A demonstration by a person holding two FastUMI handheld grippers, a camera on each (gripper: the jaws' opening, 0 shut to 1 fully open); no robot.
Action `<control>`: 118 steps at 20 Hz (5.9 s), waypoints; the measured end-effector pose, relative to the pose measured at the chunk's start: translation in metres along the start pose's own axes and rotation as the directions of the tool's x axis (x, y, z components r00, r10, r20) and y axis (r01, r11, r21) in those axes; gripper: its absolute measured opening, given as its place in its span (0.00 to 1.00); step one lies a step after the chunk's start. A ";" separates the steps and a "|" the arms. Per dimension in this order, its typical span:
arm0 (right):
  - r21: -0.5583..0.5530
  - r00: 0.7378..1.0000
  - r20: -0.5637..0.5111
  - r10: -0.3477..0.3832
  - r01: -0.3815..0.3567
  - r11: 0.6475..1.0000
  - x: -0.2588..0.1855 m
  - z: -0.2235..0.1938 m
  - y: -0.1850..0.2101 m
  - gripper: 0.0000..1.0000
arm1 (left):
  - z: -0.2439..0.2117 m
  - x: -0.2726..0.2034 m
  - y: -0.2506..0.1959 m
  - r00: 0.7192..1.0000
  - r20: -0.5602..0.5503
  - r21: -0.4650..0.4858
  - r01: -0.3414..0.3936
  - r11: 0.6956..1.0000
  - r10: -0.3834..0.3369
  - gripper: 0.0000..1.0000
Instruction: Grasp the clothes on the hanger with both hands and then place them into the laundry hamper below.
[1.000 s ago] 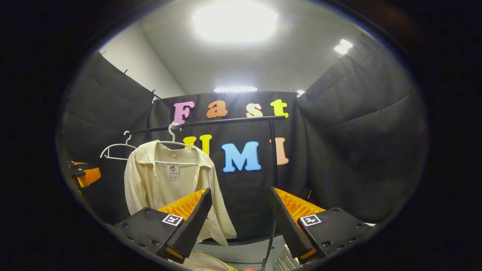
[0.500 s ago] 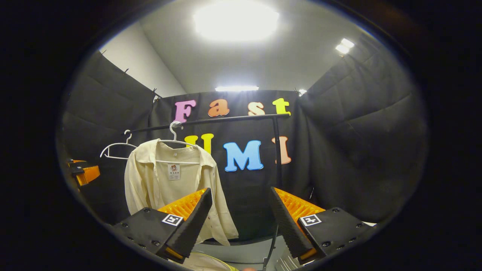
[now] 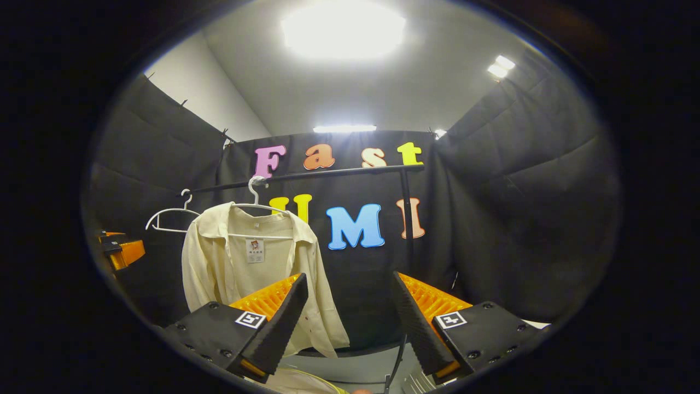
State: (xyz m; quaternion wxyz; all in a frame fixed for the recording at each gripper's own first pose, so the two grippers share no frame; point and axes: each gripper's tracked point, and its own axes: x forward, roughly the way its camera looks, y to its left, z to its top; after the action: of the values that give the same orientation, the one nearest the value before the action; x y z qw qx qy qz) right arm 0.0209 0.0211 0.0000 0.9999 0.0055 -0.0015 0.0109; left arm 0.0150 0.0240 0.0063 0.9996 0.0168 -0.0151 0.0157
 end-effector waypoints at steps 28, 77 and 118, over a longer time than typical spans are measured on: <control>0.013 0.970 0.017 0.243 -0.243 0.970 0.171 -0.023 0.064 0.97 | -0.009 0.128 -0.123 1.000 0.015 -0.036 0.004 0.999 -0.004 0.92; -0.058 0.987 0.137 0.081 -0.073 0.996 0.411 -0.026 0.074 0.07 | 0.010 0.244 -0.051 0.921 0.099 0.207 -0.389 0.897 0.377 0.02; 0.043 0.872 -0.134 0.471 -0.470 0.882 0.237 -0.092 0.185 0.08 | -0.085 0.180 -0.039 0.988 -0.124 -0.003 -0.094 0.996 0.093 0.01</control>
State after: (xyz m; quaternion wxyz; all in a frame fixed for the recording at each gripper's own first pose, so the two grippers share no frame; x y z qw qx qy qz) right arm 0.2539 0.2125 -0.0888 0.9647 0.0086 0.0675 0.2542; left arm 0.1987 -0.0064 -0.0741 0.9969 0.0105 0.0458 0.0634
